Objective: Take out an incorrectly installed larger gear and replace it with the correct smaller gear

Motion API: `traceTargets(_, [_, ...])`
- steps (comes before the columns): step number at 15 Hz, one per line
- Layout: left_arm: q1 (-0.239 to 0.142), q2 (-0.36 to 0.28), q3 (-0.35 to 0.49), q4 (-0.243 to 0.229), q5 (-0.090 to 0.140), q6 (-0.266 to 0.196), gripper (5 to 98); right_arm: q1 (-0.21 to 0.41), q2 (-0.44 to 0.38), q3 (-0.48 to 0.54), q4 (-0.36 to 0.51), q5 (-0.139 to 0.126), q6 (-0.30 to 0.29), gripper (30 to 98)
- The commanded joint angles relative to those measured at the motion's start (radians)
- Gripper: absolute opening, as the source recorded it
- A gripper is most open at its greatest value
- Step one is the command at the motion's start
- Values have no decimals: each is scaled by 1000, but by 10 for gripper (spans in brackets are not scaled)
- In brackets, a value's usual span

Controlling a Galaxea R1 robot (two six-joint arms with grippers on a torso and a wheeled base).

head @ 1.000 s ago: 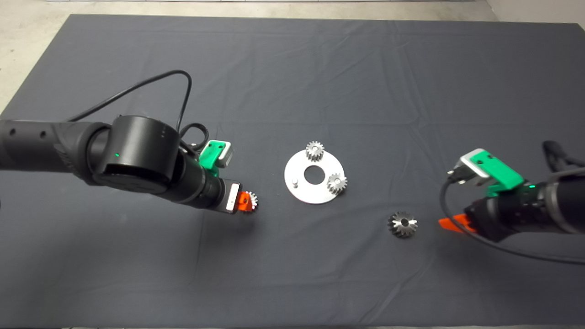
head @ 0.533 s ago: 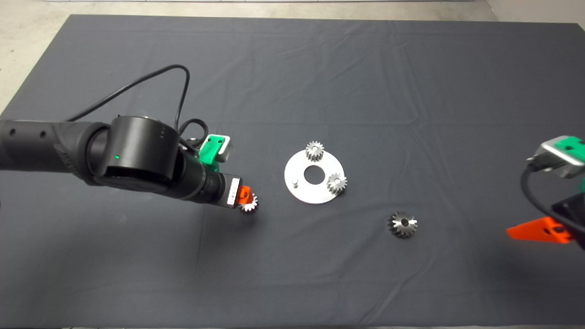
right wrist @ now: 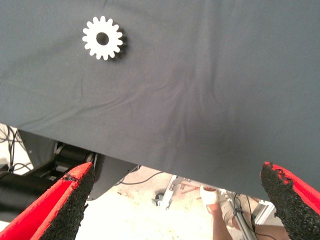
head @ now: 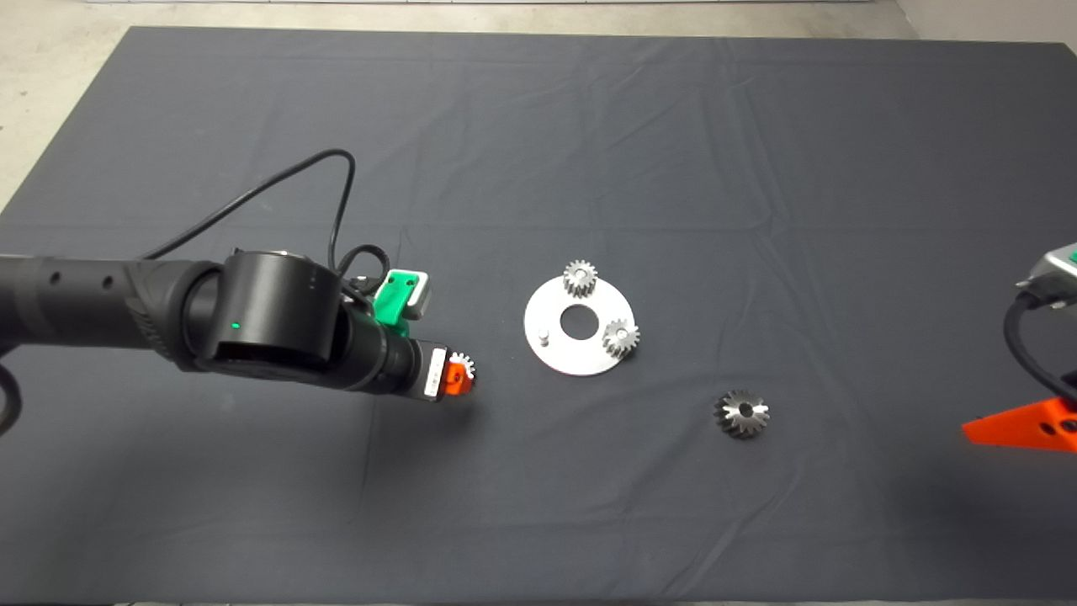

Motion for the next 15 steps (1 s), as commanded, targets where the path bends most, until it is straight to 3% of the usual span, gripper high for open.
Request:
traceTargets(1, [7,27,-19,32,6,-5,976,15,7,7,40,-32,3,877])
traceTargets(2, [8,34,-23,32,6,-5,976,15,10,10,40,-31,-1,877])
traceTargets(3, [8,38,-26,33,6,-6,976,15,7,10,40,-31,0,919])
traceTargets(9, [14,39,-54,53,8,-2,976,15,2,10,39,-31,0,925])
traceTargets(15, [54,39,-76,87,8,5,976,17,11,11,40,-28,-1,969])
